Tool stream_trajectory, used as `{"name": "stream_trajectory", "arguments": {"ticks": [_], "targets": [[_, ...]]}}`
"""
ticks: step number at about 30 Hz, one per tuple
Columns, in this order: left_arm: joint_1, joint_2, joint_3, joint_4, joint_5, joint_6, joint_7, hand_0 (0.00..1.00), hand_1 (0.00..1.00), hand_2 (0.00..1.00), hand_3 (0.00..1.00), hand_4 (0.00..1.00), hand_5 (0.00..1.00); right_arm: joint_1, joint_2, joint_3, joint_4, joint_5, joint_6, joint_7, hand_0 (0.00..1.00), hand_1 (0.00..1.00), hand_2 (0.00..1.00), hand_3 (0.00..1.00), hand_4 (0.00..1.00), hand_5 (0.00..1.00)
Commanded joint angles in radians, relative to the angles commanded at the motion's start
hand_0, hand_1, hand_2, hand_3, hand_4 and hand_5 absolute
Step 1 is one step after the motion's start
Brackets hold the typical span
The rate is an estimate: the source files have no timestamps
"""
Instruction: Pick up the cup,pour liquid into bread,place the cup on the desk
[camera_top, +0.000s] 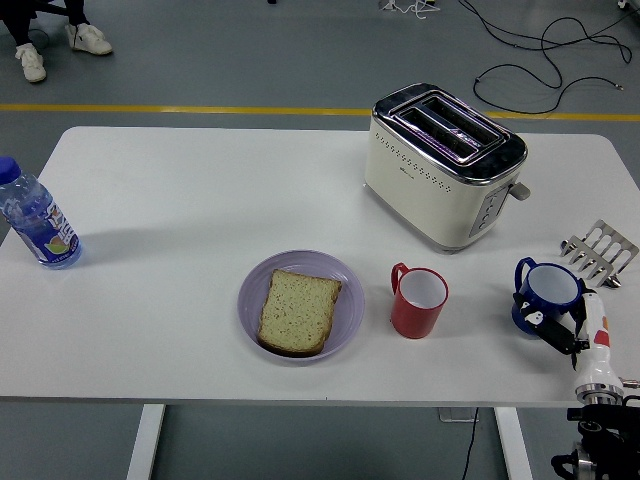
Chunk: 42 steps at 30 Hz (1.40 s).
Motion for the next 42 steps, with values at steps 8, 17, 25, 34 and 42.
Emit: {"name": "stream_trajectory", "arguments": {"ticks": [8,17,25,34,42], "targets": [[-0.002,0.001,-0.012,0.0,0.015,-0.001,0.002,0.662,0.706,0.727,0.627,0.377,0.939,0.005,0.004,0.003,-0.011,-0.022,0.013,-0.02,0.498,0.466,0.567,0.577,0.628,0.002],[-0.007,0.001,-0.004,0.0,0.004,-0.001,0.001,0.662,0.706,0.727,0.627,0.378,0.937,0.007,0.003,0.014,-0.009,-0.048,0.023,-0.043,0.587,0.521,0.631,0.757,0.832,0.002],[-0.005,0.001,-0.001,0.0,0.004,-0.002,0.001,0.663,0.705,0.727,0.627,0.378,0.937,0.0,0.002,0.026,-0.011,-0.087,0.015,-0.056,0.611,0.561,0.699,0.819,0.863,0.002],[-0.009,0.001,-0.003,0.0,0.004,-0.002,0.001,0.662,0.705,0.727,0.627,0.378,0.937,-0.001,-0.001,0.04,-0.012,-0.12,0.026,-0.082,0.707,0.682,0.86,0.93,0.894,0.002],[-0.012,0.0,-0.001,0.0,0.0,-0.002,0.001,0.662,0.705,0.726,0.627,0.378,0.936,-0.004,0.0,0.067,0.0,-0.141,0.031,-0.095,0.744,0.719,0.887,0.957,0.911,0.002]]}}
